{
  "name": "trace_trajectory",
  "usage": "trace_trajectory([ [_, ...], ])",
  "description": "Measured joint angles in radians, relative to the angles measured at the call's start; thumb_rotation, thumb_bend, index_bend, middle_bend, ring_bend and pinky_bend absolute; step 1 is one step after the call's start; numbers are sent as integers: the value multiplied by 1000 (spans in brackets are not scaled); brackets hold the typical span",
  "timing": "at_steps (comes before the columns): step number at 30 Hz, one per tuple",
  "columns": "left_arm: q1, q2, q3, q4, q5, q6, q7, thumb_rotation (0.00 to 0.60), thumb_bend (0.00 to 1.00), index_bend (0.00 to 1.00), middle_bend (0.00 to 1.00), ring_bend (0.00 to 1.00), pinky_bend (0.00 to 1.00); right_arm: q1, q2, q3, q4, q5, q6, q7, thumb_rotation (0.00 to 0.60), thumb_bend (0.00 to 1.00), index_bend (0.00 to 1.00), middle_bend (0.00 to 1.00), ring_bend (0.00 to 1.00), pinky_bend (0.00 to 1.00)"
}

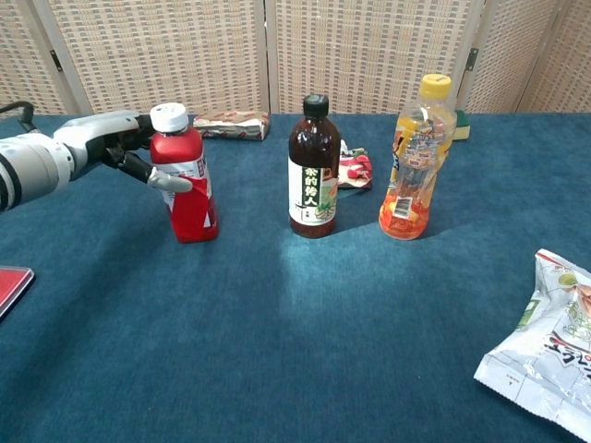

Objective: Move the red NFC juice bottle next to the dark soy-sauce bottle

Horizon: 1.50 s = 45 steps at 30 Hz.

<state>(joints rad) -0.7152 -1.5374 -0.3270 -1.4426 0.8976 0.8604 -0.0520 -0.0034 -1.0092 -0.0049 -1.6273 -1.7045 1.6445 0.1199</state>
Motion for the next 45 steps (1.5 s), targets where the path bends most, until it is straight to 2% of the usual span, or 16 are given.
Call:
trace_trajectory([
  [7,10,32,7,-48,-11,11,10,600,97,0,0,109,328,-1,0,-1,-2,-3,2,-4,600,51,263,226,216,317],
  [21,-14,19,11,-26,-66,13,53,600,98,0,0,109,328,-8,6,0,1,-5,19,15,600,51,263,227,216,317],
  [29,-35,-10,9,3,-87,24,83,600,98,111,5,119,328,-8,8,1,3,-2,20,20,600,51,263,228,216,317],
  [31,-39,-16,8,9,-94,24,90,600,98,144,33,134,328,-8,8,2,4,0,20,21,600,50,263,228,216,317],
  [39,-48,-47,2,19,-94,71,117,600,98,432,340,270,328,-10,9,3,5,-1,23,25,600,51,263,228,216,317],
  [45,-52,-58,-11,7,-74,89,114,600,98,474,381,294,328,-11,10,3,5,-1,25,28,600,51,263,228,216,317],
])
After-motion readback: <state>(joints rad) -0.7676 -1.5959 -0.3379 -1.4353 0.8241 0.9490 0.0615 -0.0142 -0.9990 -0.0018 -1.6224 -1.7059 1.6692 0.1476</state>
